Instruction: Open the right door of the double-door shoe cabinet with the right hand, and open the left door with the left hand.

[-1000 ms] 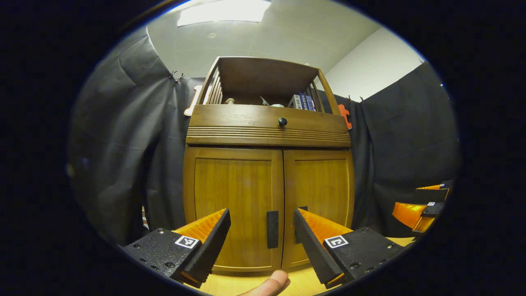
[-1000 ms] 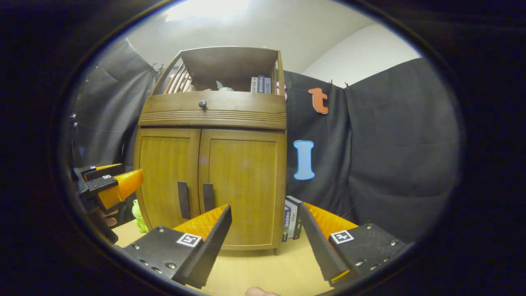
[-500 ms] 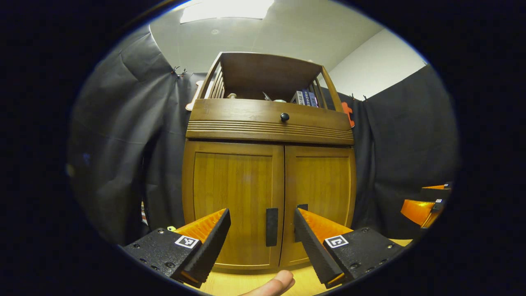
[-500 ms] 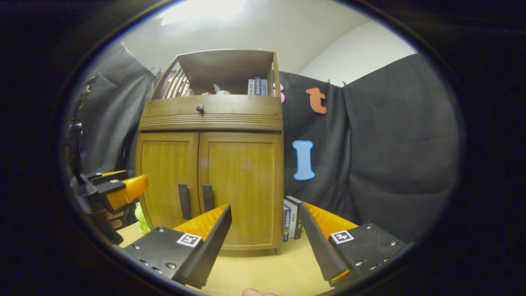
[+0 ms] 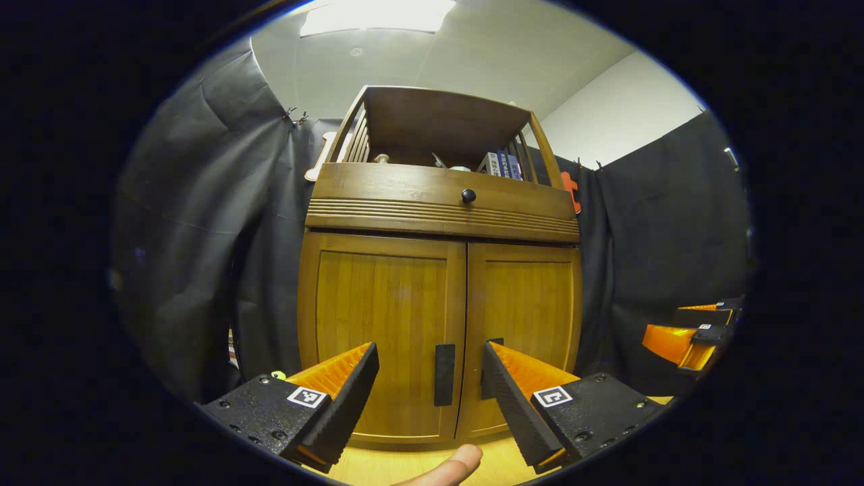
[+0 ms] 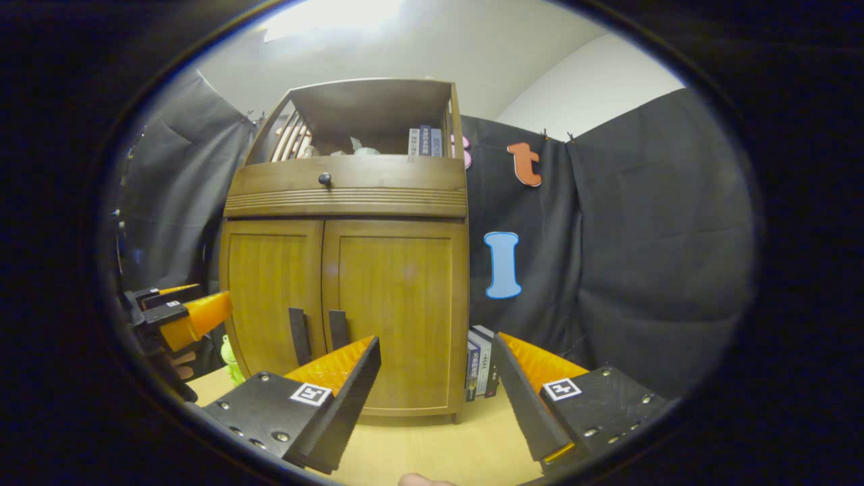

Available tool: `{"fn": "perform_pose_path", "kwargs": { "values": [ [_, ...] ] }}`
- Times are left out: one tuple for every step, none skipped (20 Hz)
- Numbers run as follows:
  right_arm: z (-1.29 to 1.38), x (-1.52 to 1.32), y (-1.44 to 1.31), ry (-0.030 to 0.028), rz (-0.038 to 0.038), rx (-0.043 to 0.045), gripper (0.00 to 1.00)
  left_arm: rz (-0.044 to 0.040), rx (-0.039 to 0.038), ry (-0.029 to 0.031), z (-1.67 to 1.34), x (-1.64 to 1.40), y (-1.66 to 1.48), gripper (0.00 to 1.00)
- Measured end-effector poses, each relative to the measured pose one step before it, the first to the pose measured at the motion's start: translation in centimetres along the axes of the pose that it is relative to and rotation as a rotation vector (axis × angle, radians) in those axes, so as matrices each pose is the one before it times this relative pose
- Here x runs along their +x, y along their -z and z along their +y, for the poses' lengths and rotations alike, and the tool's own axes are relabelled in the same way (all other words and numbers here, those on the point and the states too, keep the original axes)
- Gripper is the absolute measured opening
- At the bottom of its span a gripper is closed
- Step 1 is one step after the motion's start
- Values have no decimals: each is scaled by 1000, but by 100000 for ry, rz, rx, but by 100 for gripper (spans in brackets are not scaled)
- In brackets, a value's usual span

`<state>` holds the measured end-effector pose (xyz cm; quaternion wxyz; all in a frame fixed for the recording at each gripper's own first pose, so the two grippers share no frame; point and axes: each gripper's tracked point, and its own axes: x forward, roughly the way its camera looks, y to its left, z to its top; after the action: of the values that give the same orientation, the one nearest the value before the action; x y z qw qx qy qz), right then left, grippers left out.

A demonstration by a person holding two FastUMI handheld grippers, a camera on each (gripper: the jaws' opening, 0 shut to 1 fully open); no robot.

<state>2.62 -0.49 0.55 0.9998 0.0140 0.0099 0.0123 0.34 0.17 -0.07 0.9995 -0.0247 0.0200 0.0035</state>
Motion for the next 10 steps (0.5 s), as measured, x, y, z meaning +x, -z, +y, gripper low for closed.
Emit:
{"fn": "perform_pose_path", "kwargs": {
  "values": [
    [262, 680, 40, -527, 116, -433, 94, 57, -546, -186, 66, 98, 28, 93],
    [376, 687, 144, -814, 117, -216, 94, -123, -774, -301, 56, -58, 23, 95],
    [341, 829, 22, -792, 198, 145, 98, -455, -888, 105, -44, 98, -80, 93],
    [321, 847, 284, -824, 182, 446, 98, -78, -472, 271, -21, -50, 104, 93],
    [356, 935, 119, -767, 45, 550, 98, 657, -127, -60, 126, 18, 170, 93],
    [353, 1025, 97, -503, 54, 615, 98, 826, -326, -547, 182, 31, 242, 93],
    [436, 1116, 332, -417, 327, 125, 98, 158, -530, -166, 154, 75, 33, 93],
    [552, 1243, 413, -804, 288, -428, 98, -391, -895, 82, 536, 145, -174, 93],
    [685, 1225, 359, -989, 353, -215, 94, -344, -986, -248, 437, 108, -89, 93],
    [835, 1302, 554, -1515, 470, -258, 98, 125, -965, -644, 464, 90, -22, 93]
  ]
}}
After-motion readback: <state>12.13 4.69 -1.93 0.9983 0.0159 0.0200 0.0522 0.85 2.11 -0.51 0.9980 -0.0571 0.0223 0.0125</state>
